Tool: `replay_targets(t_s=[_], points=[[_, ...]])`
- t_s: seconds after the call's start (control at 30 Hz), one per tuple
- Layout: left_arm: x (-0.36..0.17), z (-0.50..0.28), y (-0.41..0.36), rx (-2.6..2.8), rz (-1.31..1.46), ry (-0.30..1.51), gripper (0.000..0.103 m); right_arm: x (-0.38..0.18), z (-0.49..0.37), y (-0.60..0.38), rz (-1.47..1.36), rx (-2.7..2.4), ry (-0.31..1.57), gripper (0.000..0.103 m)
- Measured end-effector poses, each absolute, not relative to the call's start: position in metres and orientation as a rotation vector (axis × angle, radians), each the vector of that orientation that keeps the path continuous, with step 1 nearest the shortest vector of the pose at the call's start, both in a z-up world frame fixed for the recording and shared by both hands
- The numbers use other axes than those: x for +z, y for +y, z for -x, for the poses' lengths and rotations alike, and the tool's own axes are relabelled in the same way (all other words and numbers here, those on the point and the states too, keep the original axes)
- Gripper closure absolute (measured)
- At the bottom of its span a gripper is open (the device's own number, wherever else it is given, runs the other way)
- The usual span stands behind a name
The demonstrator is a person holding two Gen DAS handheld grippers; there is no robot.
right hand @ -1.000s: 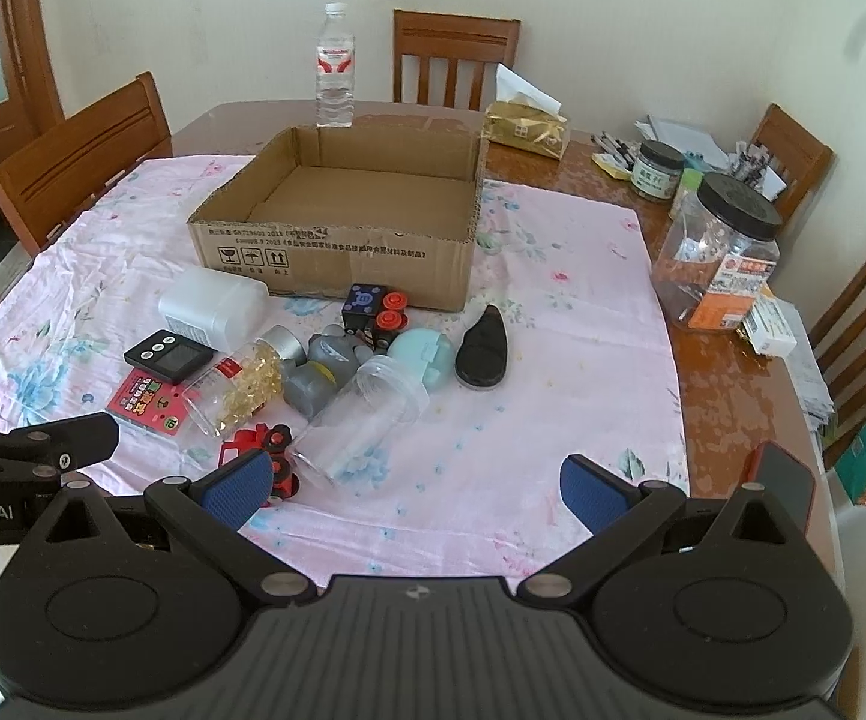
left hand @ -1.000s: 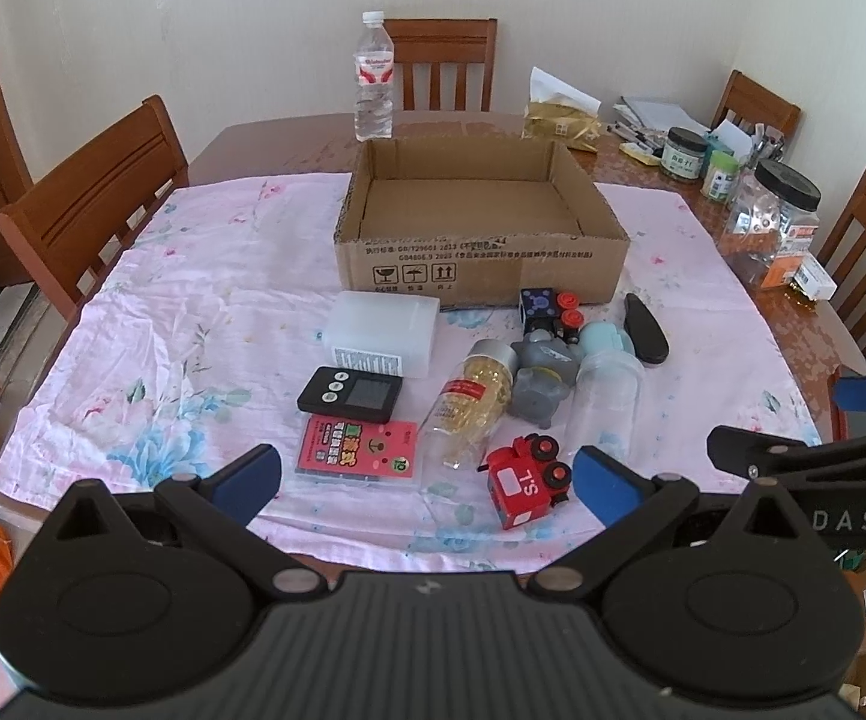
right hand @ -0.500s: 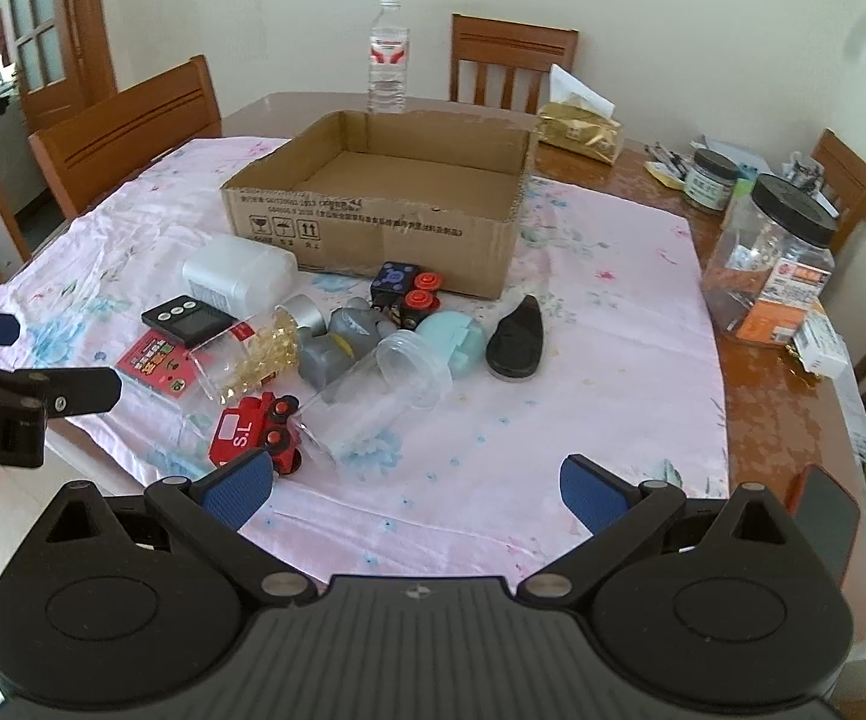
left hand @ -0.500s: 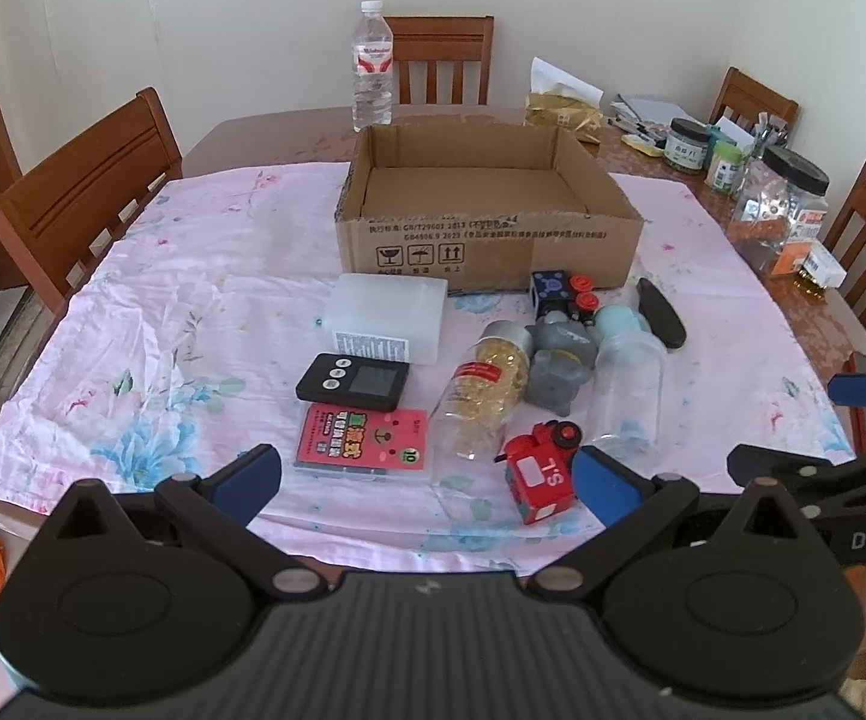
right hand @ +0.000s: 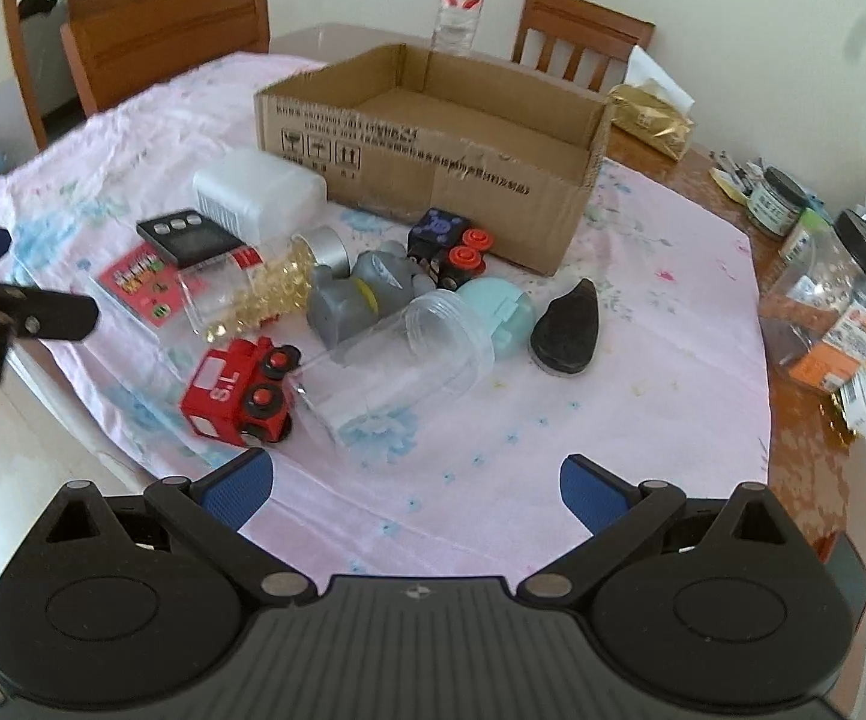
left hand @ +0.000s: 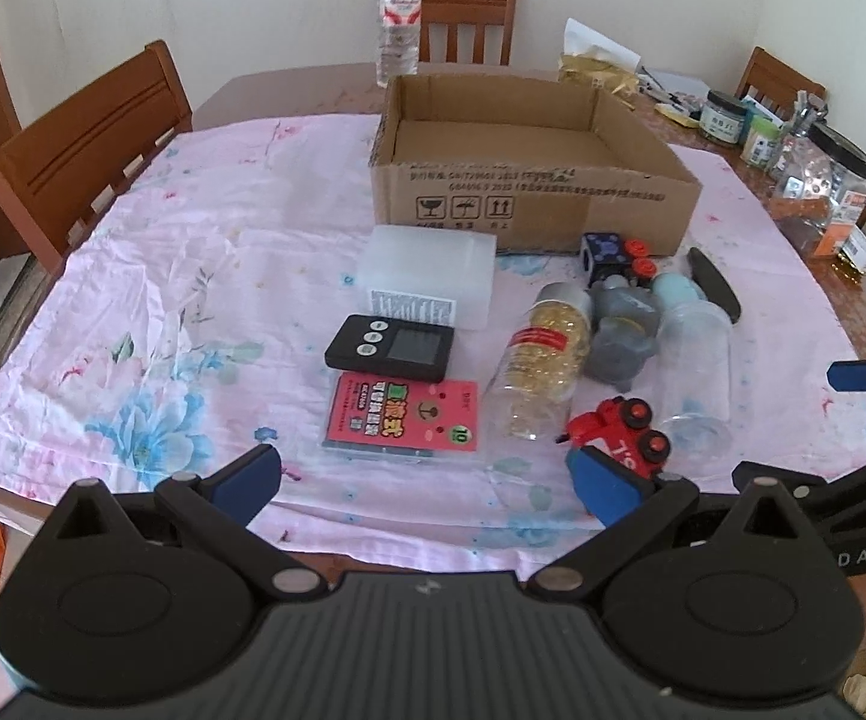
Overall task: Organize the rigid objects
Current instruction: 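Reach the right tool to the clear plastic jar and close on it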
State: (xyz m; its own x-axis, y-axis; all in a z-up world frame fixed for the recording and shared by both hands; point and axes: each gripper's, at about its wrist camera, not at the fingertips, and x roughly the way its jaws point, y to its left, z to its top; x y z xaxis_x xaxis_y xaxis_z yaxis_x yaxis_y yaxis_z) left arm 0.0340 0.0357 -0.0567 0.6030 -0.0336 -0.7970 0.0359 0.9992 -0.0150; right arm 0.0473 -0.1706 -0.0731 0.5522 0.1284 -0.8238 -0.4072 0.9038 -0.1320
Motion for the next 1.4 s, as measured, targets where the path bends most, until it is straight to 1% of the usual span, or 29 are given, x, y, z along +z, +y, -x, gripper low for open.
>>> replay_targets(t_s=[0.33,0.6,0.9,1.13,1.33,1.4], points=[[-0.069,-0.058,0.047,-0.067,-0.001,0.957,0.0,-0.087,-0.077,-0.156,0.489,0.413,0.951,0.0],[-0.081,-0.074,0.048,-0.114,-0.038,0.99,0.0,-0.089,-0.102,-0.147,0.533,0.45,0.963,0.0],[-0.099,-0.09,0.049,-0.141,-0.054,1.039,0.0,-0.098,-0.127,-0.139,0.478,0.45,1.013,0.0],[-0.116,-0.103,0.045,-0.145,-0.084,1.07,0.0,-0.102,-0.13,-0.14,0.423,0.434,1.039,0.0],[-0.12,-0.105,0.053,-0.137,-0.079,1.078,0.0,-0.105,-0.133,-0.147,0.364,0.432,1.052,0.0],[-0.121,-0.107,0.055,-0.138,-0.083,1.08,0.0,-0.104,-0.132,-0.147,0.356,0.433,1.05,0.003]])
